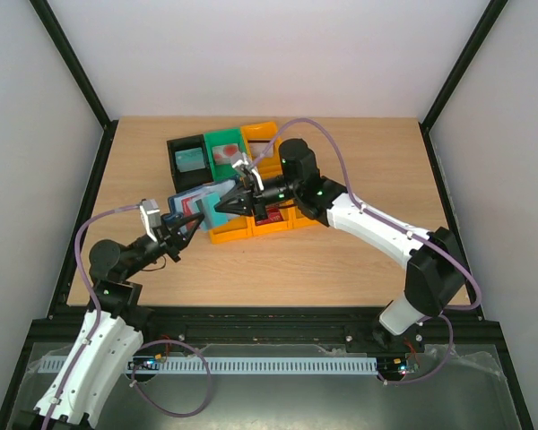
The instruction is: Take the credit cards out of the card holder
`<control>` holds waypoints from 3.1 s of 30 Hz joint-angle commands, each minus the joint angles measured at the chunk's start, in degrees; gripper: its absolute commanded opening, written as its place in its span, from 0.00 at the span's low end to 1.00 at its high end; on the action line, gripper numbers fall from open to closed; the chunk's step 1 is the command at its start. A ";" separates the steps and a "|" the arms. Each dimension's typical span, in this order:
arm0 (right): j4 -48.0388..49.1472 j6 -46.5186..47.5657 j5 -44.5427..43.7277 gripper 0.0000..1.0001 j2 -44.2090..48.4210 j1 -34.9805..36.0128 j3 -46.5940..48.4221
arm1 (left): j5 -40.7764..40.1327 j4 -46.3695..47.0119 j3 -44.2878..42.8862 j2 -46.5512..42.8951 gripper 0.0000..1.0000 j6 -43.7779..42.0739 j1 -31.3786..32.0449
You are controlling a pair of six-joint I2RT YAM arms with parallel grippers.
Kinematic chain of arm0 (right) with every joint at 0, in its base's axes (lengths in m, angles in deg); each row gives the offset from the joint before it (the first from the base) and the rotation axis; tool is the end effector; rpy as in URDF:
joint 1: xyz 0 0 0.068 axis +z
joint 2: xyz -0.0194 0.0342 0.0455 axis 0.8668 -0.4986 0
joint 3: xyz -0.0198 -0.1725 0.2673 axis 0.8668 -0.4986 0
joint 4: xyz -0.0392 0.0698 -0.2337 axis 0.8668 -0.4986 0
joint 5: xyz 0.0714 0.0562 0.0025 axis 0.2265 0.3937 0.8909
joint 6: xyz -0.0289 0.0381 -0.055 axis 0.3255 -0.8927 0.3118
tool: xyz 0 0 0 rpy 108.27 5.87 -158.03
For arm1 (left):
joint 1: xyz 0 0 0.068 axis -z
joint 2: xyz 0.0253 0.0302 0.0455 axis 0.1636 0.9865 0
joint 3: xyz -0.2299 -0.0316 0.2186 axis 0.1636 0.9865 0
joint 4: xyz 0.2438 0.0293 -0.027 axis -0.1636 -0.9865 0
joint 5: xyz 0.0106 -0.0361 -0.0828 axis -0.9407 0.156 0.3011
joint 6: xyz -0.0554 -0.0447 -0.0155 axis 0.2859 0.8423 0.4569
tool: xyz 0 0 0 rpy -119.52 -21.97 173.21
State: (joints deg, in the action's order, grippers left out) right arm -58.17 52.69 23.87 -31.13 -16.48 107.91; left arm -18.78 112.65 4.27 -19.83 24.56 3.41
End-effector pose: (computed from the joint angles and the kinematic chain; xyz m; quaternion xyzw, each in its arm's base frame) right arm 0.2153 0.2839 0.3974 -0.5365 0.4864 0.6325 0.2748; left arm 0.0715 -0.0583 0.3231 0.2180 0.5678 -0.4701 0.6396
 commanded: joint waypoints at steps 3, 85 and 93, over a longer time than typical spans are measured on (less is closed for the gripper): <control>0.79 0.99 -2.97 0.02 2.76 -1.29 -2.39 | 0.83 0.25 -0.88 -0.21 0.08 -0.24 -0.20; -41.48 31.45 -32.58 0.02 16.06 11.20 1.28 | -1.84 -61.06 -31.83 18.00 0.63 -54.41 14.72; -43.54 32.93 -39.10 0.02 12.40 13.84 4.81 | -0.58 -63.64 -32.45 18.00 0.59 -58.48 16.44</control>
State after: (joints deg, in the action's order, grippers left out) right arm -100.79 83.75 -9.49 -17.99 -2.69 109.86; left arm -22.34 53.97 -27.46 -0.93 -28.66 19.21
